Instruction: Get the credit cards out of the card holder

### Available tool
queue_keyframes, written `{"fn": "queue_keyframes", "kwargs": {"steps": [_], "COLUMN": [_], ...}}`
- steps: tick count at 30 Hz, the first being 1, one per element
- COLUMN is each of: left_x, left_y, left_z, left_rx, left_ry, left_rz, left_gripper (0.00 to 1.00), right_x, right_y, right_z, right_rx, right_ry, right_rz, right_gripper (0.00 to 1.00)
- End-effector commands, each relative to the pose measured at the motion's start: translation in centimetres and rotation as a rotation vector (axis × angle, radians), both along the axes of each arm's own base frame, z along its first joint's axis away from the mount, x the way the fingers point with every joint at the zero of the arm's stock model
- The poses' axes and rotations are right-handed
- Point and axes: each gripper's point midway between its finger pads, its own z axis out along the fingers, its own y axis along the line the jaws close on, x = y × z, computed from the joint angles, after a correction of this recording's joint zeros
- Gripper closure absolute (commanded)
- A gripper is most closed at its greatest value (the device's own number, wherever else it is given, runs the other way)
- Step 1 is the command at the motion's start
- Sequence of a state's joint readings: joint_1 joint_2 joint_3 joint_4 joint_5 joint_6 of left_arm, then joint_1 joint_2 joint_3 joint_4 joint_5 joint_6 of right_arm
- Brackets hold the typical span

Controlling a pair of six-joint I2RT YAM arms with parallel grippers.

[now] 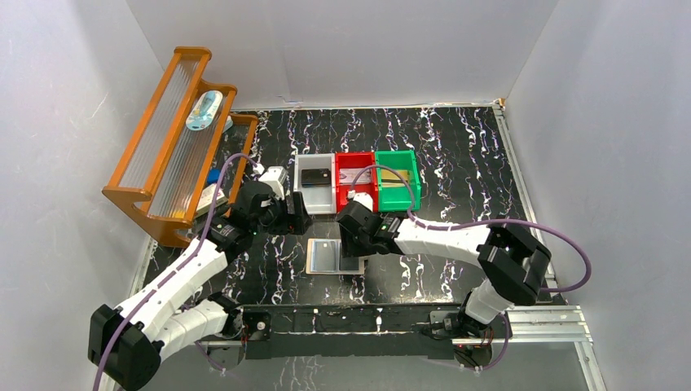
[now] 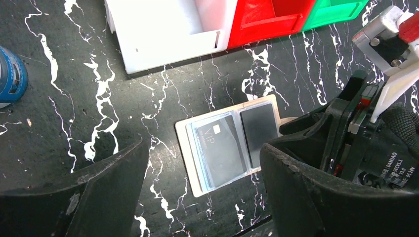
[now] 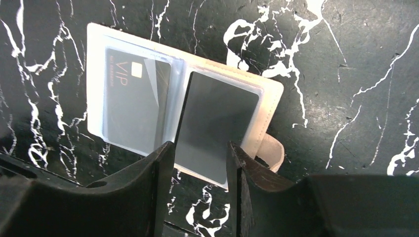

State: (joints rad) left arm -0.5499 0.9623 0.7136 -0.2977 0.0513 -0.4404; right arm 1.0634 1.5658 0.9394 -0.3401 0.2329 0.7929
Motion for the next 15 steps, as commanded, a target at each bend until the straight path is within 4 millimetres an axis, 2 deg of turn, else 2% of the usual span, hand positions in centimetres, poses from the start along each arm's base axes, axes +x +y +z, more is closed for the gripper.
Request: {"fn": "queue_keyframes", "kwargs": {"steps": [1, 3, 6, 11, 15], "left_x": [-0.2, -0.4, -0.9, -1.7, -2.1], "left_y": [-0.8, -1.2, -2.2, -4.6, -5.0], "left_z": [0.1, -0.6, -1.3, -1.0, -2.0], "left_rx": [-0.035, -0.04, -0.07, -0.153, -0.149], "left_ry": [0.02, 0.05, 0.1, 0.18, 0.231], "left_rz": [-0.014, -0.035, -0.064, -0.147, -0.16], "left_gripper": [0.18, 0.18, 0.2, 0.28, 0.32], "right_x": [0.6, 0.7, 0.9, 0.6, 0.6], "right_y": [1.4, 1.0, -0.3, -1.3, -1.3], "right_z": [1.5, 0.9, -0.1, -1.8, -2.7], "right_rx": [0.083, 0.065, 0.003, -0.026, 0.018], "right_ry": [-0.004, 0.006, 0.004, 0.038, 0.071], "right_rz": [-0.054, -0.098, -0.146, -0.179, -0.188], "right_gripper": [0.48, 0.48, 0.4, 0.4, 0.43]}}
